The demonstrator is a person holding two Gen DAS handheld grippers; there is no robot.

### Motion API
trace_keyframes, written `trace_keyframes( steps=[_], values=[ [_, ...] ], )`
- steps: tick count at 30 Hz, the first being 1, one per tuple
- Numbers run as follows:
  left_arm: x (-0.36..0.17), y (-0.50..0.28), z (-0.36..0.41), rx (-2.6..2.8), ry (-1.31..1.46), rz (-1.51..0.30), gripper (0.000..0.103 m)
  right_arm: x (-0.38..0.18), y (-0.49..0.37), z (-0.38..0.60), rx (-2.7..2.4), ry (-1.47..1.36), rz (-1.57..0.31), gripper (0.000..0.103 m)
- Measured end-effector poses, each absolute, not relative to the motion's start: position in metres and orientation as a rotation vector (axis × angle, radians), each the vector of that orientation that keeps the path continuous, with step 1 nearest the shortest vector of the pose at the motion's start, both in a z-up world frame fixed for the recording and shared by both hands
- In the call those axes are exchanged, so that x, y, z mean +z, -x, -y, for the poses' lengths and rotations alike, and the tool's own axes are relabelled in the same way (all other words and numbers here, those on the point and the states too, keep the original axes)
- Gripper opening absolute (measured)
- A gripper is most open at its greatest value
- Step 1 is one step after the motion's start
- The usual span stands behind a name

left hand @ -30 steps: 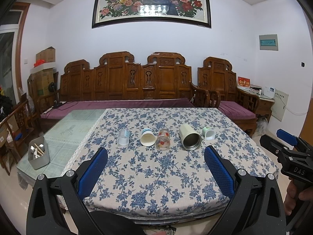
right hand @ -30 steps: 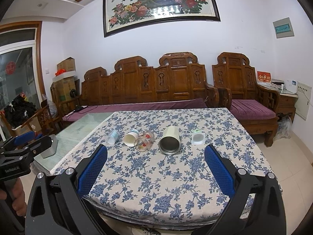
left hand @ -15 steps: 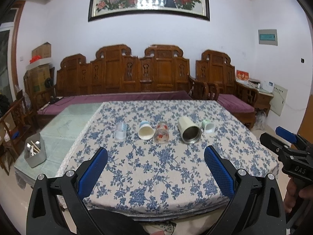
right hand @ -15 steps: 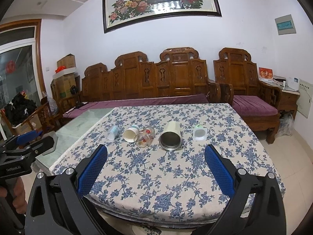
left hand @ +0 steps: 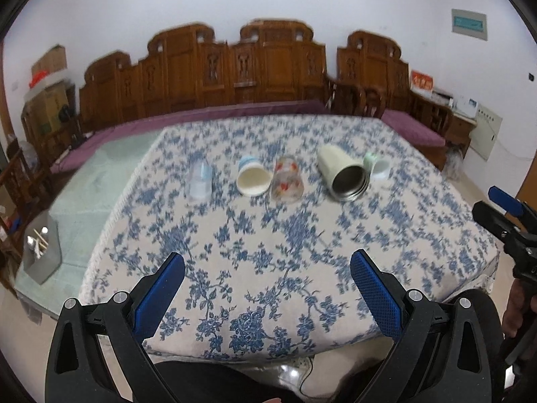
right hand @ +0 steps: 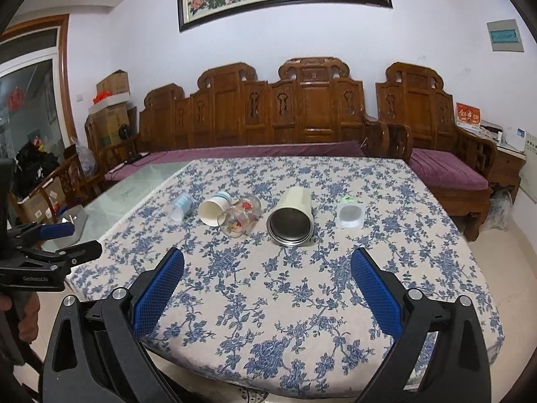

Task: Flip cup upside down
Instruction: 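Move the left gripper toward the white paper cup with blue band, then close the left gripper around the paper cup's body and lift it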

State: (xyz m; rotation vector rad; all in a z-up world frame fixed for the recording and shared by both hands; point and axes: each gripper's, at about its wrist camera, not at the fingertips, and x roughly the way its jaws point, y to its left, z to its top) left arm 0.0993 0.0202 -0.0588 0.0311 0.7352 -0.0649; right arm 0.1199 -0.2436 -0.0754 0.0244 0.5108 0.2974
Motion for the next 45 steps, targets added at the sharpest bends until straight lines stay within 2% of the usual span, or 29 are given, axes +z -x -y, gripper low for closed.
trace_keyframes(
  steps=[14,26,36,38,43,45],
  values=[
    [-0.102,-0.19,-0.045,-0.066,-0.041,-0.927,0.095,-0.122,-0.195,0.224,0.318,0.016,-0.634,0.1],
    [-0.1,-0.286,-0.052,-0.076,-0.082,-0.964,0.095,-0.146,-0.262,0.188,0.378,0.055,-0.706,0.1],
    [-0.117,-0.369,-0.05,-0.118,-0.043,-1.022,0.095,-0.165,-0.28,0.171,0.433,0.043,-0.741,0.1],
    [-0.122,-0.385,-0.053,-0.13,0.008,-1.035,0.092,-0.17,-0.281,0.171,0.441,0.032,-0.752,0.1],
    [-0.141,-0.419,-0.053,-0.116,0.055,-1.092,0.071,-0.179,-0.282,0.176,0.445,0.02,-0.771,0.1],
    [-0.149,-0.43,-0.053,-0.121,0.076,-1.113,0.07,-0.181,-0.282,0.18,0.44,0.015,-0.777,0.1]
  ],
)
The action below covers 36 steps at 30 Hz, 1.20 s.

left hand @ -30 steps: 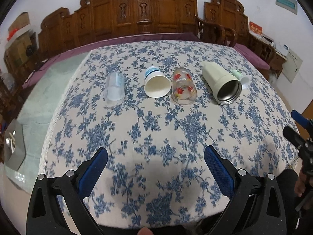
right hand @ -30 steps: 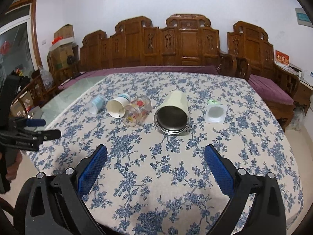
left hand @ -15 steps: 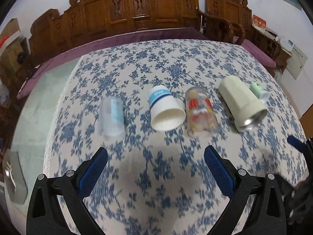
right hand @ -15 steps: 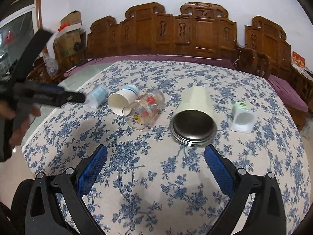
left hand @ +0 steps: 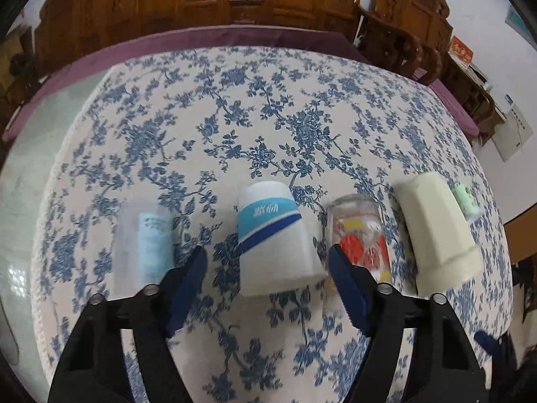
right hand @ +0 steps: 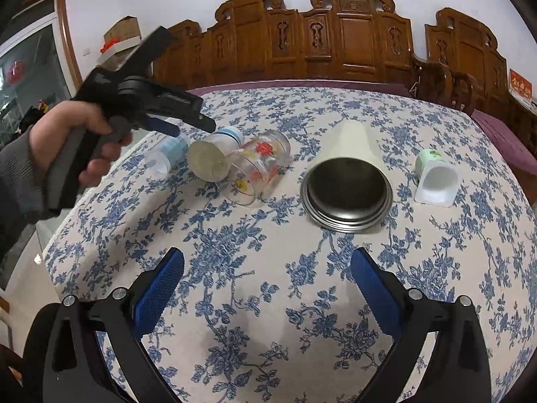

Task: Flip cup upside down
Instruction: 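Close the left gripper around the paper cup's body and lift it, then carry the paper cup with the left gripper toward the right gripper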

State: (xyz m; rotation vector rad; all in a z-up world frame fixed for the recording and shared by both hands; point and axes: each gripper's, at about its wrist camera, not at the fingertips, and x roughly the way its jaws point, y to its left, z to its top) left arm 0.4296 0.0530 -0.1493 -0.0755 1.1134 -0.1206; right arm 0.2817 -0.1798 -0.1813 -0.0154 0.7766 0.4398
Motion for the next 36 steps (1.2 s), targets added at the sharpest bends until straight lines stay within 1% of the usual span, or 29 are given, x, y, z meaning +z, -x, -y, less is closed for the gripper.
trace_keyframes(
  steps=[1,3,10,11,12,16,27,32,36],
  values=[
    [-0.154,-0.435,-0.052,-0.119,0.087,-1.126,0.066,-0.182,-0.282,0.182,0.438,0.01,-0.78,0.1],
    [-0.159,-0.442,-0.05,-0.127,0.099,-1.141,0.062,-0.184,-0.282,0.186,0.436,0.0,-0.785,0.1],
    [-0.177,-0.458,-0.04,-0.112,0.099,-1.192,0.062,-0.187,-0.282,0.197,0.425,-0.022,-0.793,0.1],
    [-0.18,-0.459,-0.04,-0.107,0.101,-1.2,0.061,-0.187,-0.281,0.199,0.423,-0.023,-0.795,0.1],
    [-0.183,-0.459,-0.04,-0.102,0.1,-1.21,0.057,-0.188,-0.281,0.201,0.422,-0.025,-0.797,0.1],
    [-0.18,-0.451,-0.041,-0.108,0.099,-1.202,0.056,-0.188,-0.279,0.205,0.412,-0.025,-0.802,0.098],
    [-0.136,-0.38,-0.039,-0.148,0.053,-1.098,0.055,-0.171,-0.256,0.213,0.389,-0.024,-0.769,0.097],
    [-0.119,-0.334,-0.023,-0.202,0.017,-1.041,0.056,-0.161,-0.241,0.216,0.379,-0.014,-0.744,0.097],
    [-0.116,-0.303,-0.006,-0.242,-0.012,-1.017,0.056,-0.155,-0.231,0.219,0.369,-0.011,-0.729,0.097]
  ],
)
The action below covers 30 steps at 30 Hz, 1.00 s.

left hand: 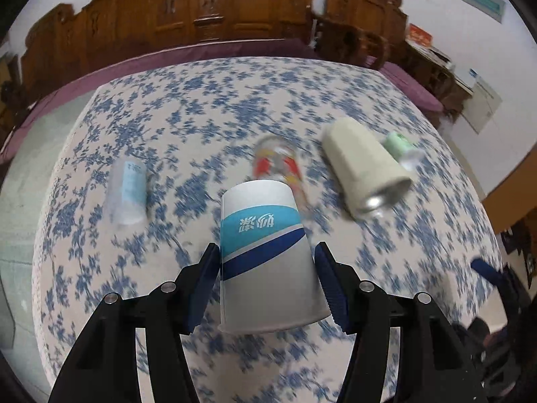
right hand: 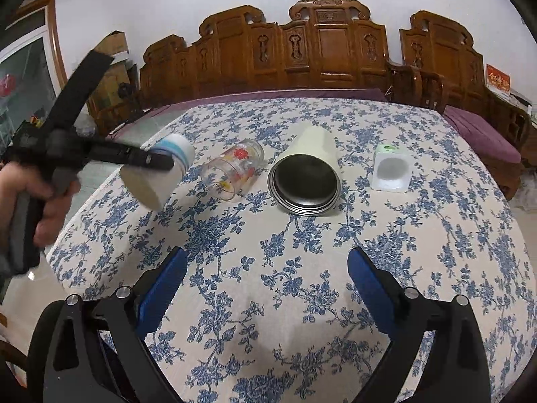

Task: Flip cup upside down
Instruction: 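Carry the paper cup with the left gripper toward the right gripper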

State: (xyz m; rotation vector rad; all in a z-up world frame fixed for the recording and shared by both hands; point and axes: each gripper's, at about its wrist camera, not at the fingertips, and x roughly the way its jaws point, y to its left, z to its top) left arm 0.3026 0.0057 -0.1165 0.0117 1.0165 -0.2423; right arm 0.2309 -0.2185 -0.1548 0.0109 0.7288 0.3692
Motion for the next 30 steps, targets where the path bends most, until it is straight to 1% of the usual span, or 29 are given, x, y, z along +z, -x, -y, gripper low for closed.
trace_keyframes(
  steps=[9,21,24,27,29,30],
  values=[
    [-0.145,-0.259,0.028,-0.281,-0.059,-1.019,0.056,-0.152,-0.215,0.229,0.34,-0.012,-0.723,0.097],
    [-0.172,-0.25,0.047,-0.292,-0.074,-1.064,0.057,-0.156,-0.206,0.239,0.319,-0.021,-0.735,0.097],
    [-0.172,-0.248,0.045,-0.295,-0.072,-1.063,0.057,-0.156,-0.206,0.239,0.317,-0.021,-0.738,0.097],
    [-0.162,-0.242,0.038,-0.291,-0.06,-1.039,0.068,-0.154,-0.207,0.236,0.318,-0.014,-0.742,0.097],
    [-0.15,-0.236,0.03,-0.287,-0.053,-1.01,0.068,-0.152,-0.208,0.233,0.323,-0.009,-0.739,0.097],
    [-0.146,-0.234,0.028,-0.286,-0.053,-1.001,0.07,-0.15,-0.21,0.231,0.327,-0.007,-0.737,0.097]
  ],
)
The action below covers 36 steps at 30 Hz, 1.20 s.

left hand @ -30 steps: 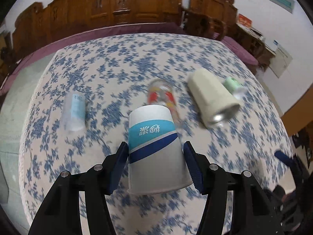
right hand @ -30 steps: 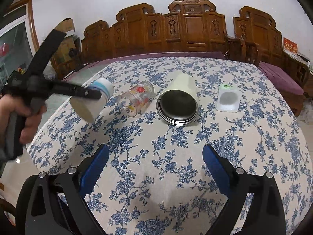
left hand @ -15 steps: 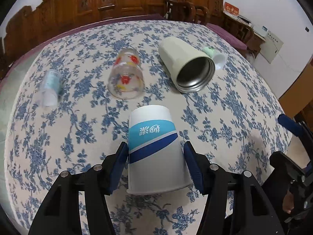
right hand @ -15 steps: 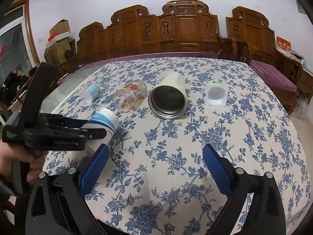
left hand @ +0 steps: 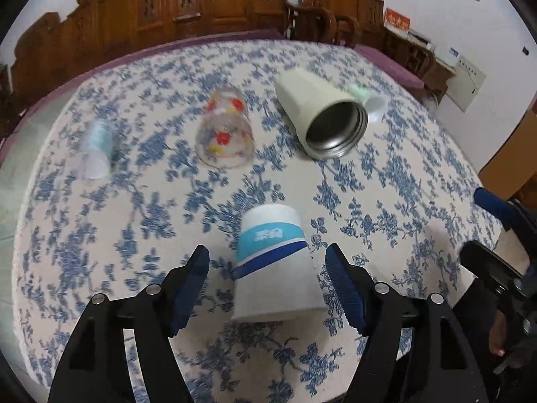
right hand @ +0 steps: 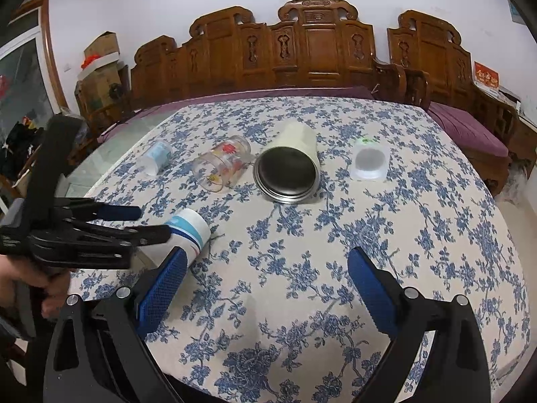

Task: Flip cup upside down
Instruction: 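Carry the paper cup with the left gripper toward the right gripper, then grasp the paper cup with the right gripper while the left gripper releases it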

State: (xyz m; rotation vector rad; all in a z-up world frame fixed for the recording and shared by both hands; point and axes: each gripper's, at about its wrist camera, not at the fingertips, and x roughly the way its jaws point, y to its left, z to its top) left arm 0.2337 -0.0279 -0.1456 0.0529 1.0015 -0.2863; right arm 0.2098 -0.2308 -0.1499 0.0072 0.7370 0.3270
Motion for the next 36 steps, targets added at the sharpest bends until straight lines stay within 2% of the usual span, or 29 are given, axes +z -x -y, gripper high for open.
trace_keyframes(
  steps=[2,4,10,15,28,36],
  values=[
    [-0.13,-0.224,0.017,-0.265,-0.067,-0.956,0.074,-0.146,-0.212,0.225,0.336,-0.004,-0.735,0.095],
    [-0.116,-0.214,0.008,-0.231,-0.103,-0.905,0.074,-0.143,-0.215,0.219,0.348,0.002,-0.733,0.091],
    [-0.086,-0.19,-0.024,-0.132,-0.141,-0.78,0.074,-0.135,-0.229,0.191,0.402,0.012,-0.753,0.087],
    [-0.078,-0.175,-0.046,-0.081,-0.136,-0.727,0.074,-0.14,-0.247,0.163,0.455,0.006,-0.829,0.081],
    [-0.11,-0.166,-0.092,-0.075,-0.032,-0.797,0.074,-0.2,-0.305,0.129,0.458,-0.191,-1.197,0.078],
    [-0.116,-0.166,-0.101,-0.076,-0.004,-0.806,0.074,-0.219,-0.326,0.117,0.432,-0.25,-1.329,0.078]
  ],
)
